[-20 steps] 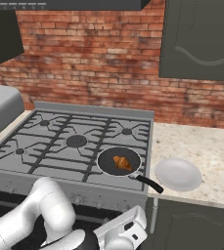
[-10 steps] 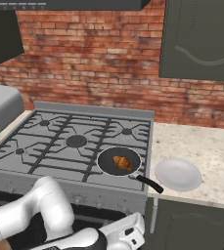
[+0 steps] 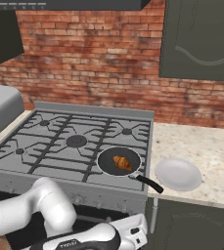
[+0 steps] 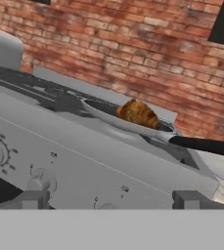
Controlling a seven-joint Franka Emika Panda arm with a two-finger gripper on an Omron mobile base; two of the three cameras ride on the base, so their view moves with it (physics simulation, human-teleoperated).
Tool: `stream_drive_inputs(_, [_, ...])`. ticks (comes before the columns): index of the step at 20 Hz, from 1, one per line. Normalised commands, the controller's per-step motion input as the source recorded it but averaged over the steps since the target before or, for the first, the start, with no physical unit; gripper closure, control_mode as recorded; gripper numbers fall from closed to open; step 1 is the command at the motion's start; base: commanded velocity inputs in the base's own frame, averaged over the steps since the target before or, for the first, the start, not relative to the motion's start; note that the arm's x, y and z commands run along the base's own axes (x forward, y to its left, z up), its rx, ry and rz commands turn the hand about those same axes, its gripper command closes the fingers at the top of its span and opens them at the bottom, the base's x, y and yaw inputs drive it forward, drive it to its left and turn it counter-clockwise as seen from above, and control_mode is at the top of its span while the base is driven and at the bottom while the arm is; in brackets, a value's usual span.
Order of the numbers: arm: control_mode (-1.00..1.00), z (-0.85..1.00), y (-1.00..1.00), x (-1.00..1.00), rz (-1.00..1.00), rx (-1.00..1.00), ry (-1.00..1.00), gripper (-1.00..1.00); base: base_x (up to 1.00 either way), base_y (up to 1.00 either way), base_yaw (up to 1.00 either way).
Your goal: Pick the croissant and place it on the pan. Then turn on the stove to warm the croissant.
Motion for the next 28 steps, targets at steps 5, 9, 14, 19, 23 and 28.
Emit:
stream_drive_inputs(5, [-1.00, -0.24, -0.09, 0.05, 0.03, 0.15, 0.00, -1.00, 0.00, 0.00, 0.00])
stream_drive_inputs(9, [-1.00, -0.15, -0.01, 0.12, 0.02, 0.17, -0.03, -1.00, 0.00, 0.00, 0.00])
stream_drive_inputs(14, [-1.00, -0.10, 0.00, 0.09, 0.01, 0.16, -0.09, -1.00, 0.00, 0.00, 0.00])
stream_drive_inputs(19, [-1.00, -0.04, 0.00, 0.07, 0.00, 0.15, -0.11, -1.00, 0.00, 0.00, 0.00])
stream_drive_inputs(23, [-1.00, 0.00, 0.00, 0.05, 0.00, 0.05, -0.02, -1.00, 0.00, 0.00, 0.00])
stream_drive_inputs(28, [-1.00, 0.00, 0.00, 0.17, -0.01, 0.00, 0.01, -1.00, 0.00, 0.00, 0.00])
